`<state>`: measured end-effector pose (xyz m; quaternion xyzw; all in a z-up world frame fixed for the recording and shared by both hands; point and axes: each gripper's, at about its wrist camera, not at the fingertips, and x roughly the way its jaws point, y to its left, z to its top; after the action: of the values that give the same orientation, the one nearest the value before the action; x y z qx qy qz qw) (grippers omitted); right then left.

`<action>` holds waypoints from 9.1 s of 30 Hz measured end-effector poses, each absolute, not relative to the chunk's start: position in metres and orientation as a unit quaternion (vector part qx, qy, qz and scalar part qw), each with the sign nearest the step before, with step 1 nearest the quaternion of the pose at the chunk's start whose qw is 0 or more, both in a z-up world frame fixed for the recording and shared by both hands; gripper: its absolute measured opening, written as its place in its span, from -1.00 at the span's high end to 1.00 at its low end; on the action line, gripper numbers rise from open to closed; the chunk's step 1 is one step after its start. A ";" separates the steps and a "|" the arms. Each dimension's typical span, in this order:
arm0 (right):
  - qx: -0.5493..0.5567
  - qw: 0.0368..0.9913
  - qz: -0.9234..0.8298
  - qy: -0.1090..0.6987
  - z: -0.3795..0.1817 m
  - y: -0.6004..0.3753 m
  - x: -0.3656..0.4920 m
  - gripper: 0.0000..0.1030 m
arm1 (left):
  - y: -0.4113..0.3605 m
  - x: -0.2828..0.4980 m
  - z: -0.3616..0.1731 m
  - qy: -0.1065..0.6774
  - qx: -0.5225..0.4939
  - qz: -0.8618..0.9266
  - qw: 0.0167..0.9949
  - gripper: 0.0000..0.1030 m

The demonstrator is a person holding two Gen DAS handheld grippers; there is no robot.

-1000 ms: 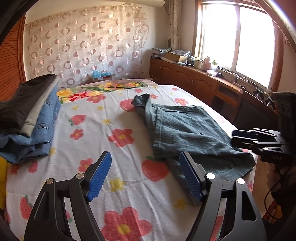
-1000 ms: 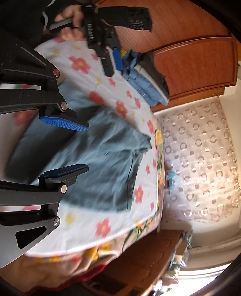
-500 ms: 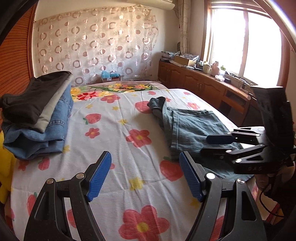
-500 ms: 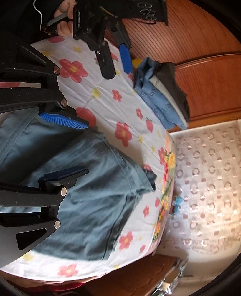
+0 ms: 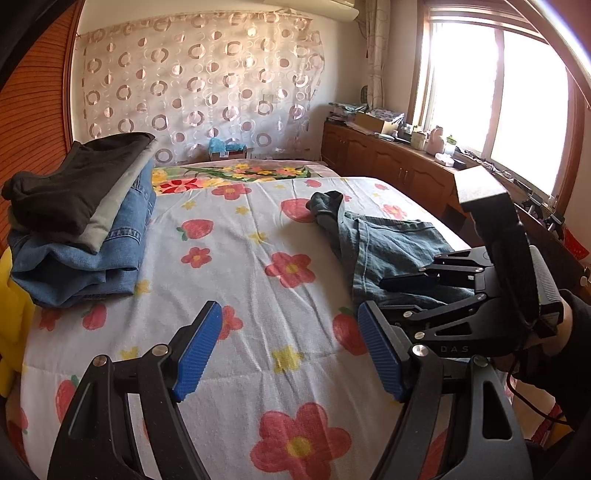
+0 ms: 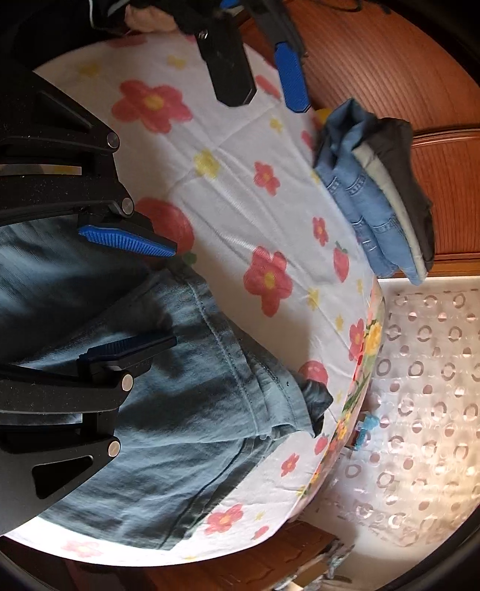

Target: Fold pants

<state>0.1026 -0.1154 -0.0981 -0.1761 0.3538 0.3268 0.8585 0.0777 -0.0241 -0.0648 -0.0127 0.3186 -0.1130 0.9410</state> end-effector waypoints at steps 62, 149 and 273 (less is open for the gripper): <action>-0.013 0.907 0.234 0.349 -0.075 -0.237 0.175 0.78 | -0.108 0.114 -0.101 0.399 0.053 -0.196 0.894 -0.49; 0.005 0.914 0.187 0.359 -0.093 -0.295 -0.014 0.46 | -0.114 0.064 -0.093 0.392 0.046 -0.244 0.886 0.11; -0.026 0.960 0.256 0.112 0.130 -0.204 0.230 0.81 | -0.026 0.267 0.137 0.178 0.029 -0.159 0.971 0.75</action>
<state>0.2304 -0.2038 0.1304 -0.0261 0.1120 0.2557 0.9599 0.2667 -0.0257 0.1365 0.0287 0.1785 -0.1589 0.9706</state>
